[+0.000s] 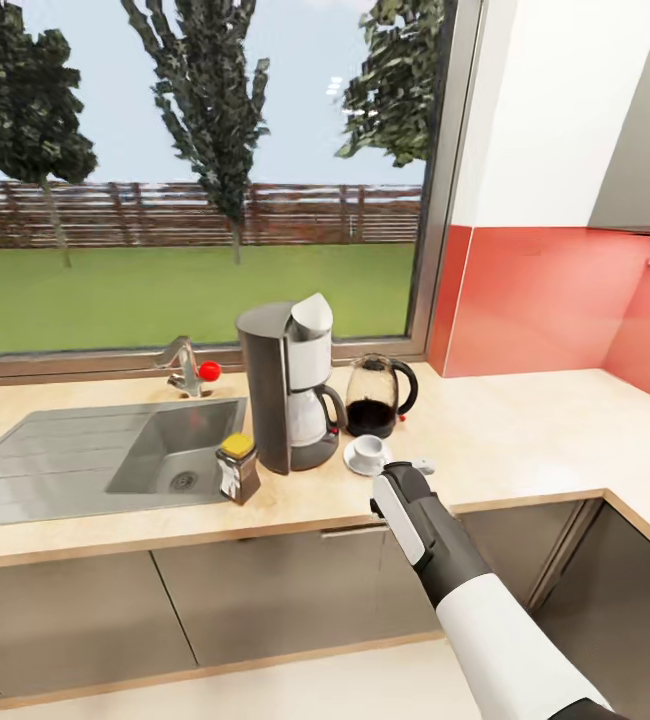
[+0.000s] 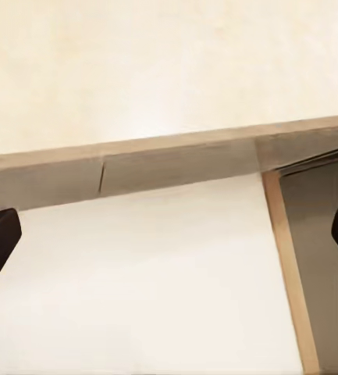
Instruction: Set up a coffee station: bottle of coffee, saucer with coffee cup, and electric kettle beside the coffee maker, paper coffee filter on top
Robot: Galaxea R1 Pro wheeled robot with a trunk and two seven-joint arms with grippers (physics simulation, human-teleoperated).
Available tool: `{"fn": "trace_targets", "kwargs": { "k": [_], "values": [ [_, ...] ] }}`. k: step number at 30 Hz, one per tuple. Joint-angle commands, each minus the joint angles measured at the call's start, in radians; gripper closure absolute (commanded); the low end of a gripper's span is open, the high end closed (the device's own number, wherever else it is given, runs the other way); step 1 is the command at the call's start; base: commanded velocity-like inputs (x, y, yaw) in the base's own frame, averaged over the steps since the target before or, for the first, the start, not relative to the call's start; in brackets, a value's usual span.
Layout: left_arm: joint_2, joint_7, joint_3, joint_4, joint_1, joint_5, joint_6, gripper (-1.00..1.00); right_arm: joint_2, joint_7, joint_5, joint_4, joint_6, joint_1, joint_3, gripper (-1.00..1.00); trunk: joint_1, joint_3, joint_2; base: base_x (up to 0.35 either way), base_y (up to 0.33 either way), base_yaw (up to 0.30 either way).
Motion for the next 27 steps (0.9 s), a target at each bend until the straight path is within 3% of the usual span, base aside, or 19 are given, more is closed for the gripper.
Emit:
{"fn": "trace_targets", "kwargs": {
  "k": [1,9,12,14,20,23,25,27],
  "values": [
    [0.0,0.002,-0.002,-0.001,0.0,0.009,0.003,-1.0,0.0,-0.01,-0.009,0.0,0.003,-0.001,0.001,-1.0,0.0,-0.002,-0.002,-0.309,0.0,0.0],
    [-0.004,0.002,-0.003,-0.006,-0.001,0.006,0.003,-1.0,0.0,-0.008,-0.01,0.021,0.0,0.001,0.003,-1.0,0.0,-0.002,-0.002,-0.27,0.0,0.0],
    [-0.008,0.001,-0.005,-0.012,-0.005,0.005,0.001,-1.0,0.0,-0.005,-0.013,0.117,-0.014,0.003,0.003,-1.0,0.0,-0.002,-0.002,-0.046,0.0,0.0],
    [-0.008,-0.001,-0.005,-0.015,-0.007,0.009,-0.007,-1.0,0.0,-0.002,-0.014,0.22,-0.084,0.003,0.003,-1.0,0.0,-0.002,-0.002,-0.012,0.0,0.0],
    [-0.013,-0.005,-0.004,-0.027,-0.014,0.012,-0.016,-1.0,0.0,0.028,-0.013,0.529,-0.381,0.004,0.007,-1.0,0.0,-0.002,-0.002,-0.002,0.0,0.0],
    [-0.014,-0.005,-0.003,-0.086,-0.015,0.012,-0.016,-1.0,0.0,0.187,0.002,0.737,-0.588,0.004,0.008,-1.0,0.0,-0.002,-0.002,0.0,0.0,0.0],
    [-0.015,-0.006,-0.003,-0.132,-0.015,0.012,-0.016,-1.0,0.0,0.312,0.064,0.903,-0.785,0.006,0.011,-1.0,0.0,-0.002,-0.002,0.0,0.0,0.0],
    [-0.016,-0.007,-0.003,-0.172,-0.015,0.013,-0.016,-1.0,-0.019,0.375,0.15,0.944,-0.911,0.064,0.012,-1.0,0.0,-0.002,-0.002,0.0,0.0,0.0]
  ]
}}
